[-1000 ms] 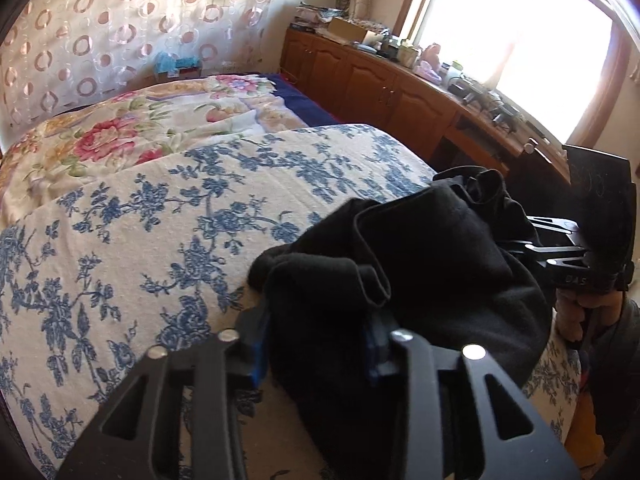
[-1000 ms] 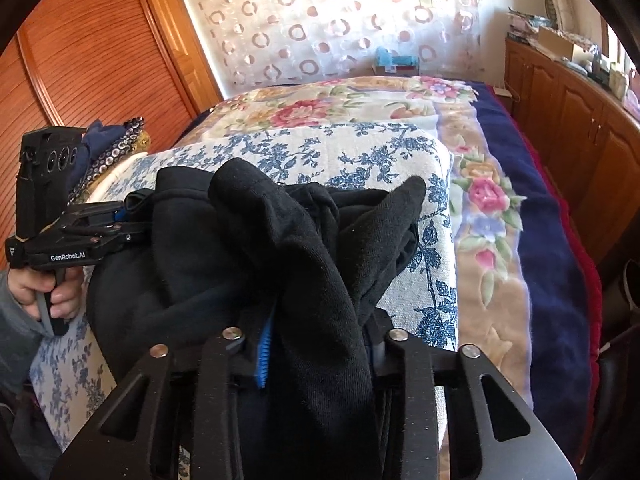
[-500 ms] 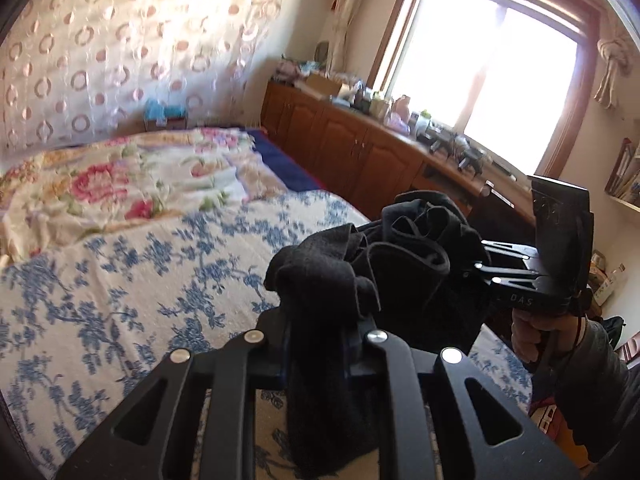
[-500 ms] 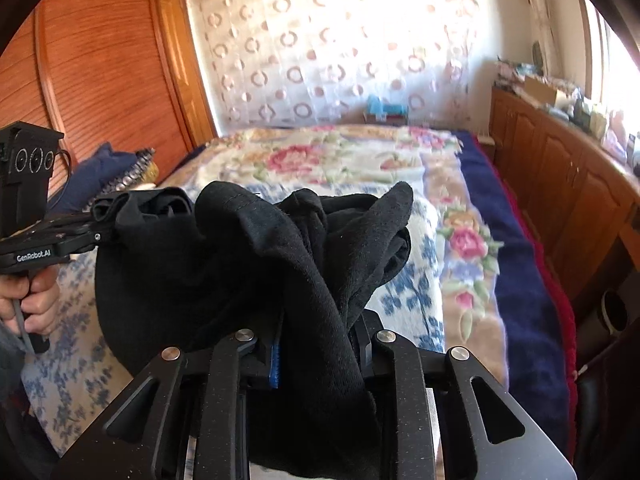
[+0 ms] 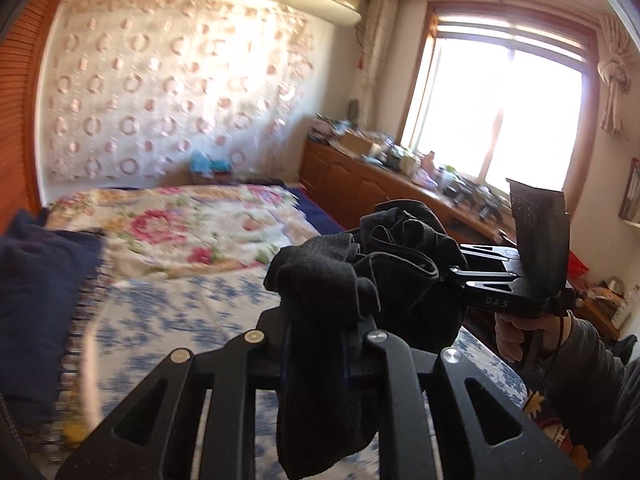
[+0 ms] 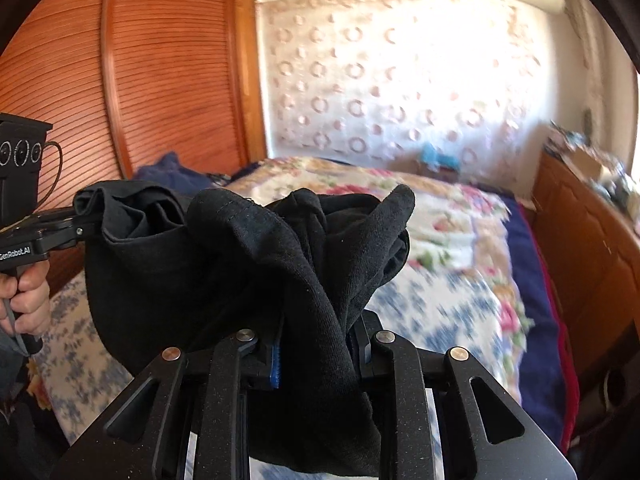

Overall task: Fold small clothes
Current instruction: 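Lift the shirt bundle with both grippers and carry it toward the clothes stack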

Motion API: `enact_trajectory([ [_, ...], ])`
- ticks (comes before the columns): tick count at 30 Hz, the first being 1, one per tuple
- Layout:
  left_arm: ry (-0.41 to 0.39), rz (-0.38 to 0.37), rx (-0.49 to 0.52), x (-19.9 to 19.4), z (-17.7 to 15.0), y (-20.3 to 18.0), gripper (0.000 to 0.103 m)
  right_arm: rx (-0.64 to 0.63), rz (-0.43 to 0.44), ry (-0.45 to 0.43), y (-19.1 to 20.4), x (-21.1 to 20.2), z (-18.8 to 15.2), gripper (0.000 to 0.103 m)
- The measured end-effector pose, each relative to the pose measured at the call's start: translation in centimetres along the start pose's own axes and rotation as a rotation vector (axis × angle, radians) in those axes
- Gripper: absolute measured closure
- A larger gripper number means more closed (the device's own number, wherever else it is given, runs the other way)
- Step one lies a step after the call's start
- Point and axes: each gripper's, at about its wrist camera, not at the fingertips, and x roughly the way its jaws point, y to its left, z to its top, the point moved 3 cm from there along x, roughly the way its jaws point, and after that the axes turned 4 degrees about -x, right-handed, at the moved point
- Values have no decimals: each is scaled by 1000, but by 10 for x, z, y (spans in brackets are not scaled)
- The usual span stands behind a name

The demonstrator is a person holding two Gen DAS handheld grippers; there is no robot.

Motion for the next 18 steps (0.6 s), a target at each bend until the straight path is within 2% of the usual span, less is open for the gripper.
enact_trajectory([
  [8,-95,150,-41,-64,14,65,89,-137,106,-56,68,44,68,81],
  [11,-132,200,-60,-85,18,91,89,-210,154,-85,103,68,107,81],
  [12,-146,217,-69,-92,19,101,89,-210,154,-85,103,68,107,81],
  [18,-203,284,-116,-115,20,147,89,-301,199,-105,147,102,155,82],
])
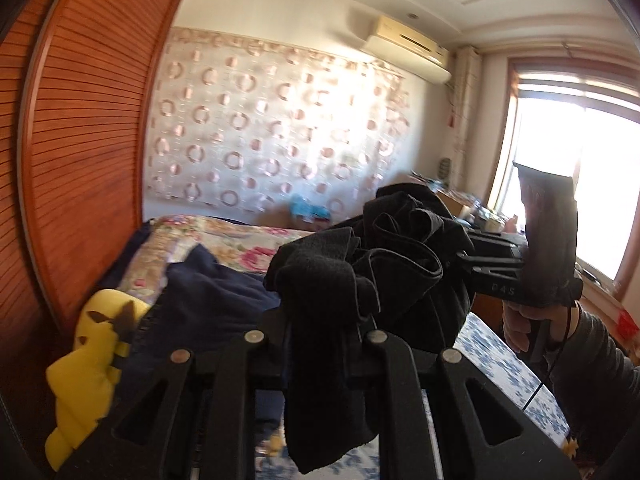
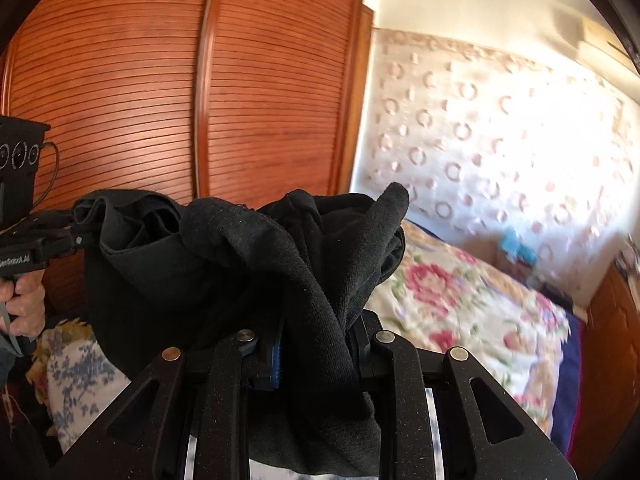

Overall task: Fold small clothes
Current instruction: 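Lift the shirt bundle with both grippers and carry it toward the clothes stack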

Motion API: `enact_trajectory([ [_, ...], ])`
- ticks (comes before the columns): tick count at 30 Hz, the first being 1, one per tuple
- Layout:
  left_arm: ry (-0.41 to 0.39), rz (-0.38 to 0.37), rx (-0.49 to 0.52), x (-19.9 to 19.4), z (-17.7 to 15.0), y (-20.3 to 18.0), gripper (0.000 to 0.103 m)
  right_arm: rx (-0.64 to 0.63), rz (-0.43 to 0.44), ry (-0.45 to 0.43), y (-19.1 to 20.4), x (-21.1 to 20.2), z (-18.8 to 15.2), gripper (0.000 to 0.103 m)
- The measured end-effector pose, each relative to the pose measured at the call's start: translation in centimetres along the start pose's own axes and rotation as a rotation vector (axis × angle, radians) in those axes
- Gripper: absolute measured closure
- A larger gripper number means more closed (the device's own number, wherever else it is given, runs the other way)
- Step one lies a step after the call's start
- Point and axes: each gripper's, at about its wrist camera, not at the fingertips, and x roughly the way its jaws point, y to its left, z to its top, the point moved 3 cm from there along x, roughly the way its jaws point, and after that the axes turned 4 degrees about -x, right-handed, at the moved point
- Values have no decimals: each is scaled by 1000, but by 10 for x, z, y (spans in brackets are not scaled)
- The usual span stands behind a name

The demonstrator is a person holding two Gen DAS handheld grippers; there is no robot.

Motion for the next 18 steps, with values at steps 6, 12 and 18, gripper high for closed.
enact_trajectory([
  [6,-35,74,-67,-2,-14,43,89,-97,52,0,17,64,46,82],
  [12,-6,142,-130,3,-41,79,89,-166,102,56,45,149,66,82],
  [18,-7,213,-181,4,-53,101,85,-110,125,67,46,203,70,79],
])
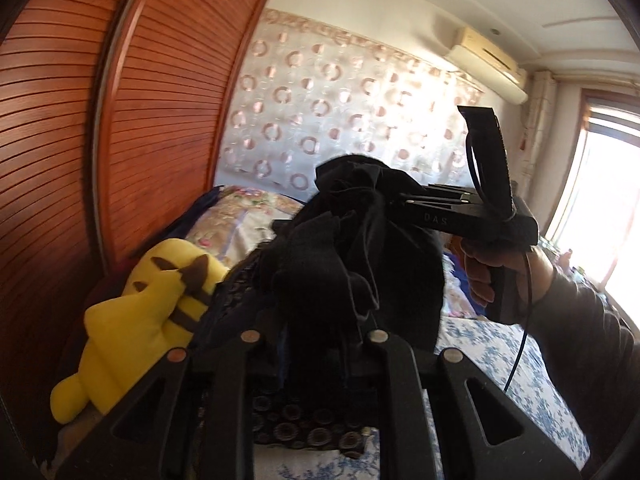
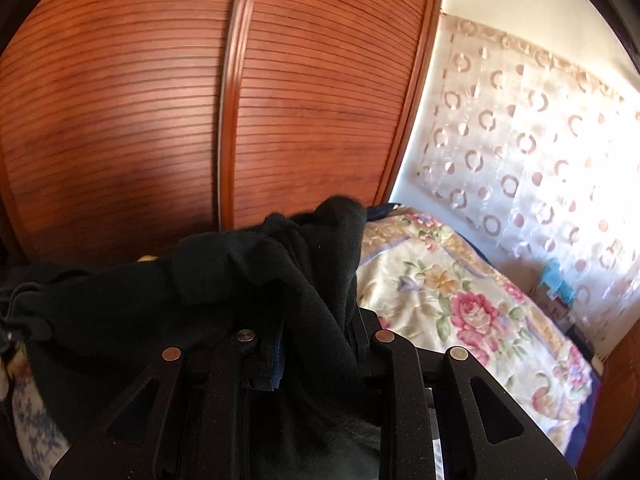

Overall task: Fold small clothes
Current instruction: 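Lift the shirt bundle with both grippers and carry it toward the clothes stack, then lower the shirt onto the folded clothes stack and open both grippers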

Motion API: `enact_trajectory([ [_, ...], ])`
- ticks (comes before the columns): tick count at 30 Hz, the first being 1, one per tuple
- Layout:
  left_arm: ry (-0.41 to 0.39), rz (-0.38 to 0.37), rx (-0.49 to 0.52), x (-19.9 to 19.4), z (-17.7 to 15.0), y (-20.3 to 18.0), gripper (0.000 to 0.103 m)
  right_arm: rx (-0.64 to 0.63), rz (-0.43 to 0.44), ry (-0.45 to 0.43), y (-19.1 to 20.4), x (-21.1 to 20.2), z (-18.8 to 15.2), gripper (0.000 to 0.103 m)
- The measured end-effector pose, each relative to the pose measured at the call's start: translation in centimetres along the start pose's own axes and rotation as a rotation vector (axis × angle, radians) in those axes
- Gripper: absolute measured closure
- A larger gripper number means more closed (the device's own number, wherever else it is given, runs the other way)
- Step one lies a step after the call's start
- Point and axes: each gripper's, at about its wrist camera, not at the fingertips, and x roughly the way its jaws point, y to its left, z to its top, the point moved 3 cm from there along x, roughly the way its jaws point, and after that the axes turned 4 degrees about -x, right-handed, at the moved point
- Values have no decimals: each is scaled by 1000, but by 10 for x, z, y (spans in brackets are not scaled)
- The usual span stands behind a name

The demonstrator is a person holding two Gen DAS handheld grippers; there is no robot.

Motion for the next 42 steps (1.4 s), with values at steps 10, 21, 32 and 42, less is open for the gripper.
enact_trajectory([
  [10,-72,78,35,-11,4,13,69,118,-103,-75,-23,-2,9,53],
  [21,8,104,113,5,-1,1,59,149,4,13,-7,-11,-30,42],
  [32,8,95,162,-21,1,-22,49,225,-53,4,-2,-28,-50,37],
  [42,22,110,231,-47,-16,-60,47,261,-116,-34,19,-118,-77,30],
])
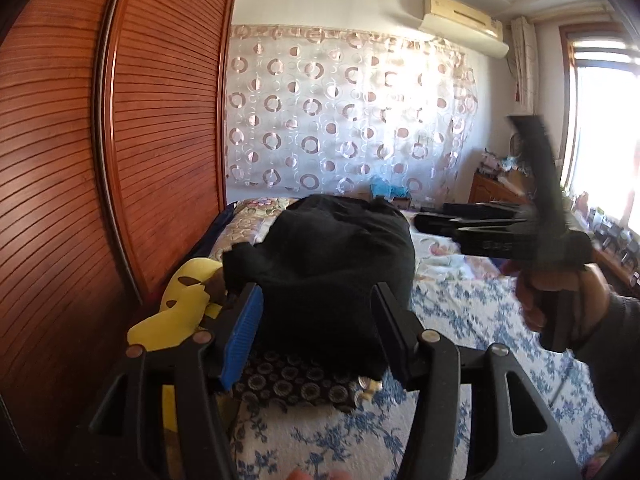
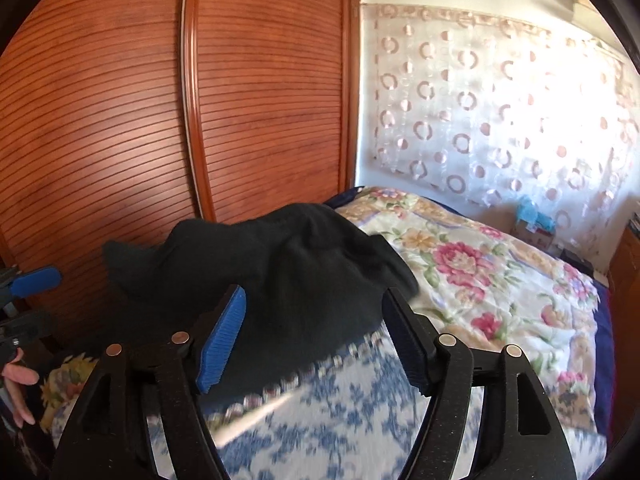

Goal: Fold small clothes

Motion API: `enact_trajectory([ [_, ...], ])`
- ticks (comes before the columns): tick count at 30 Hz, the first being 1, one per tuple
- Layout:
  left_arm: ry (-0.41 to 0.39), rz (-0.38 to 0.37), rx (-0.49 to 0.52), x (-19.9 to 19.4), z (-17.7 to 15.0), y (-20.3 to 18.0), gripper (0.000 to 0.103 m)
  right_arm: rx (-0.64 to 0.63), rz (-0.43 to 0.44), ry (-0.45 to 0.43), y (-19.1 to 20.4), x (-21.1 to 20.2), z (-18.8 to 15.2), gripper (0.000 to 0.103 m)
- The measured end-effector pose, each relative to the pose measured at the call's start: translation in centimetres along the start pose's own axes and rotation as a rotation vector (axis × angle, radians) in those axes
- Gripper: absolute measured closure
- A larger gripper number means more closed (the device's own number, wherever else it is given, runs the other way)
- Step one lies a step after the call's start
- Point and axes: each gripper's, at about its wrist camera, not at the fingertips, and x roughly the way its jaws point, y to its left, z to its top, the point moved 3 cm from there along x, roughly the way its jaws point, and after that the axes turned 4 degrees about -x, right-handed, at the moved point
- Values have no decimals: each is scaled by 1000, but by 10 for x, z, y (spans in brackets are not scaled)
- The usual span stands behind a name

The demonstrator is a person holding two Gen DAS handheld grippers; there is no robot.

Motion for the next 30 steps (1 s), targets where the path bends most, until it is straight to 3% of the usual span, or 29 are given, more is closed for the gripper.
enact_trajectory([
  [2,19,17,12,-1,-5,-8,47,23,-23,-9,-2,-22,-12,28],
  [16,56,-103,76,-19,-27,-101,47,164,-267,-46,-23,-187,-105,22],
  [30,16,-148,120,-56,-19,-151,47,267,-461,-120,-36,-298,-138,22],
])
